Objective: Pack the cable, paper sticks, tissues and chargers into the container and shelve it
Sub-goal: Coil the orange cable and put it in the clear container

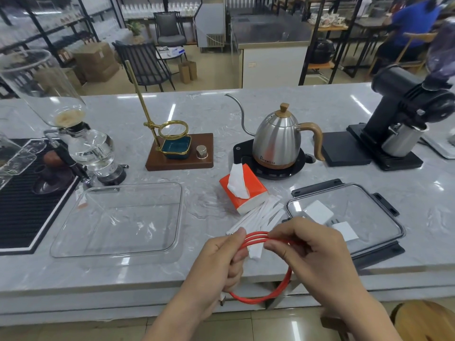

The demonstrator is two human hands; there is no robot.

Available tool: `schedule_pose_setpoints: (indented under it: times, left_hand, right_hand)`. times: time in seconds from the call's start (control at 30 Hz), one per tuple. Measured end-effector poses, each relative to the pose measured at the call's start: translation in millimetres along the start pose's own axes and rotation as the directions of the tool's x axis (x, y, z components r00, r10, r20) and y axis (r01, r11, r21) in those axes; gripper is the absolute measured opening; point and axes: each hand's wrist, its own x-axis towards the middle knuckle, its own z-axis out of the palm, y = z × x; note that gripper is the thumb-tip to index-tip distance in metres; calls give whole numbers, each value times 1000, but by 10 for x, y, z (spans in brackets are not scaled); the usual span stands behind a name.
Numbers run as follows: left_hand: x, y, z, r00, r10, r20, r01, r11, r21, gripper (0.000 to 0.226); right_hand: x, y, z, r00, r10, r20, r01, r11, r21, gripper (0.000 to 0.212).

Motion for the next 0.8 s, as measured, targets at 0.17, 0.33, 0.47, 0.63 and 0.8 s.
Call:
schedule_pose_setpoints:
  times: [0.17,0.33,0.47,0.63,0.8]
  left_hand:
    - [-2,5,-37,1000,-20,-21,19,998,-58,51]
    - [-7,53,-48,995,-77,-59,59,961,-271,44]
    - [-7,83,-75,988,-138,-72,84,860,-504,42]
    - [-8,111,-75,989,-136,-51,78,795,-602,39]
    - [7,133,-80,991,-126,-43,76,800,-596,40]
  right_hand:
    - [-9,15,-34,999,35,5,-35,999,-26,6]
    - [-2,59,-72,996,70,-58,-73,995,-61,9]
    - [-31,142,-89,983,141,-121,-153,983,-103,14]
    - [-75,184,-67,969,209,-129,-217,975,-51,14]
    - [-69,204,-51,878,478,-9,-457,845,279,8]
